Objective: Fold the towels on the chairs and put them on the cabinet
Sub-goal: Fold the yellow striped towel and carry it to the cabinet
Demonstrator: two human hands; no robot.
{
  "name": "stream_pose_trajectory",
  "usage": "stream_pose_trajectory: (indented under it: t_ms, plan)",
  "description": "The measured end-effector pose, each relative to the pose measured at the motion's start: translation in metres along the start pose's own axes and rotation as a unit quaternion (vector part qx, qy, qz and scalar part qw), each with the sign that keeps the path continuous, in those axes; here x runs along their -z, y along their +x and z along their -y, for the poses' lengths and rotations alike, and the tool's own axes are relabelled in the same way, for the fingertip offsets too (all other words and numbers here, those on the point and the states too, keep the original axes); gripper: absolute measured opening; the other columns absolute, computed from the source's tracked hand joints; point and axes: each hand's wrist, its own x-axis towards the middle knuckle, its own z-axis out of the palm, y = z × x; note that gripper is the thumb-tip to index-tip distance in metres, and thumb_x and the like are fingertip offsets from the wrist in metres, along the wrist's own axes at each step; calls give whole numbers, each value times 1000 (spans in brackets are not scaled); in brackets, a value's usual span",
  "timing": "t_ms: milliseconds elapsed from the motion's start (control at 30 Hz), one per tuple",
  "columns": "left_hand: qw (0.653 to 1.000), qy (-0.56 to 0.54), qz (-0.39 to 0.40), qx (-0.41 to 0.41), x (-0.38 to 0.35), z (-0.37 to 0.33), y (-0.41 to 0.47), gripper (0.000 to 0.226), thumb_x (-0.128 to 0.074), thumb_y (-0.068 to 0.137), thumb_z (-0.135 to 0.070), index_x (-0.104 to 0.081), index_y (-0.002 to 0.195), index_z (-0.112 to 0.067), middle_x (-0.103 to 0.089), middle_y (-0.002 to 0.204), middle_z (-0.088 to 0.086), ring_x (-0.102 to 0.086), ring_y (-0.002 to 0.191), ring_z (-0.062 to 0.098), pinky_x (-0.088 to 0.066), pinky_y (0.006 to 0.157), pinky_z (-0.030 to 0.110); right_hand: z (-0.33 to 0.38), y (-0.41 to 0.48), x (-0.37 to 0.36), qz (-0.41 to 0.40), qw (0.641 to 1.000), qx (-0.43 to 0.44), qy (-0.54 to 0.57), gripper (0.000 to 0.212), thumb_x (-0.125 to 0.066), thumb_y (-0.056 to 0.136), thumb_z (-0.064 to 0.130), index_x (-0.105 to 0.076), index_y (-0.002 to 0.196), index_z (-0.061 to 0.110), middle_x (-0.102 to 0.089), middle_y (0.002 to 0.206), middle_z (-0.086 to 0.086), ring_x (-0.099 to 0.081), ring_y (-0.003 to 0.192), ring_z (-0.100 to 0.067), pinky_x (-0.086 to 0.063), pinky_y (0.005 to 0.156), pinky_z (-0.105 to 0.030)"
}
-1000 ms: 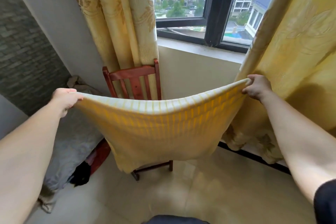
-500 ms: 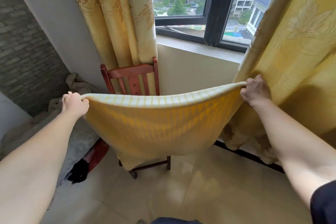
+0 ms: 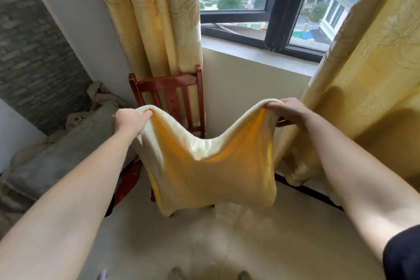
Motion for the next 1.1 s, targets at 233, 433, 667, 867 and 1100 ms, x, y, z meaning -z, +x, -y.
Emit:
stream_pose_trajectory:
  t_ms: [233, 433, 667, 867, 1100]
  plan:
    - [938, -305, -22, 160, 4, 18, 28, 56, -78, 77, -29, -58, 123, -3, -66, 117, 6, -65, 97, 21, -54, 79, 33, 0, 35, -2, -148, 920, -139, 335, 20, -72, 83, 29, -71, 99, 17, -74, 96, -5, -71, 70, -19, -57, 50, -29]
    - [985, -60, 49, 153, -3, 45, 34, 68, -61, 87, -32, -42, 138, 10, -49, 142, 19, -48, 129, 35, -40, 106, 34, -16, 42, -30, -23, 946, -201, 252, 13, -61, 95, 19, -66, 103, 10, -72, 64, -5, -69, 50, -15, -53, 40, -27]
    - [981, 176, 47, -67, -1, -3, 30, 45, -52, 90, -37, -71, 97, 3, -69, 106, 22, -59, 110, 40, -44, 92, 35, 29, 32, -65, 49, 977, -34, 205, 33, -83, 78, 7, -66, 106, 2, -71, 94, -12, -71, 84, -24, -62, 71, -33]
    - [966, -141, 197, 89, -5, -25, 38, 67, -66, 83, -53, -60, 127, -2, -65, 121, 13, -64, 109, 31, -51, 90, 35, 50, 28, -106, 103, 963, 52, 244, 8, -71, 88, 9, -72, 95, 12, -70, 81, -4, -65, 69, -17, -56, 60, -25]
    - [855, -281, 378, 216, -16, -13, 25, 23, -54, 95, -29, -62, 94, -8, -66, 75, 8, -65, 64, 19, -58, 59, 34, 47, 34, -125, -132, 985, 104, 39, 27, -69, 83, 41, -71, 75, 15, -66, 70, 4, -58, 69, -13, -50, 65, -31]
